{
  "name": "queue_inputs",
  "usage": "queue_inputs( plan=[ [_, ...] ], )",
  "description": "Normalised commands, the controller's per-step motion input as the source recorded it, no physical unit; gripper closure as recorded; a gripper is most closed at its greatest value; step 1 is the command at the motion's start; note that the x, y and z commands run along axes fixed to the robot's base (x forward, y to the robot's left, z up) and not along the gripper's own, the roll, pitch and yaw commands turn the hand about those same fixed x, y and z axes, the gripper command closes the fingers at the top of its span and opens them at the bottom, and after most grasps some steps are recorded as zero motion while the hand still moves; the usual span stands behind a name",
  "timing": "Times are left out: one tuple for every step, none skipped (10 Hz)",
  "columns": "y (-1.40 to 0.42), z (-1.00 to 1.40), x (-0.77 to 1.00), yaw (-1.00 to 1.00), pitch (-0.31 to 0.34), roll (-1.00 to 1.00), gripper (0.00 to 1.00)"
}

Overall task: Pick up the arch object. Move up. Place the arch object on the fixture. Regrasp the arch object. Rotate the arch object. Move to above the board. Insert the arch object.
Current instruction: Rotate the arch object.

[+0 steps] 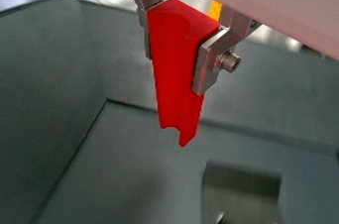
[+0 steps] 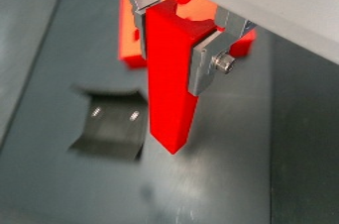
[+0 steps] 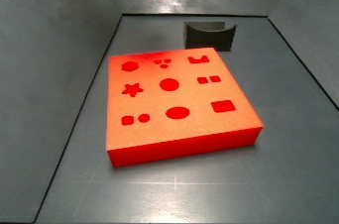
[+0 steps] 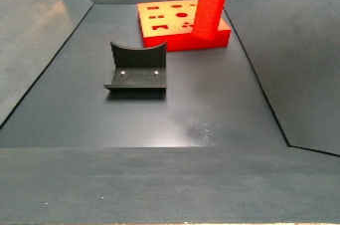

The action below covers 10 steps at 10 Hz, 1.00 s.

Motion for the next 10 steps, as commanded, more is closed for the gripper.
queue_inputs(
  plan=[
    [0.02, 0.04, -0.01, -1.00, 0.488, -0.98, 1.00],
    [0.02, 0.04, 0.01, -0.89, 0.515, -0.90, 1.00],
    [0.02, 0.04, 0.04, -0.55, 0.429, -0.59, 1.00],
    [0.01, 0.03, 0.06, -0.40, 0.368, -0.46, 1.00],
    [0.01, 0.00, 0.07, -0.19, 0.245, -0.26, 1.00],
    [0.02, 0.00, 0.01, -1.00, 0.027, -0.03, 1.00],
    [0.02, 0.00, -0.02, -1.00, 0.017, -0.02, 1.00],
    [0.02, 0.00, -0.02, -1.00, 0.018, -0.02, 1.00],
    [0.02, 0.00, -0.01, -1.00, 0.019, -0.03, 1.00],
    [0.02, 0.01, -0.01, -1.00, 0.019, -0.03, 1.00]
  ],
)
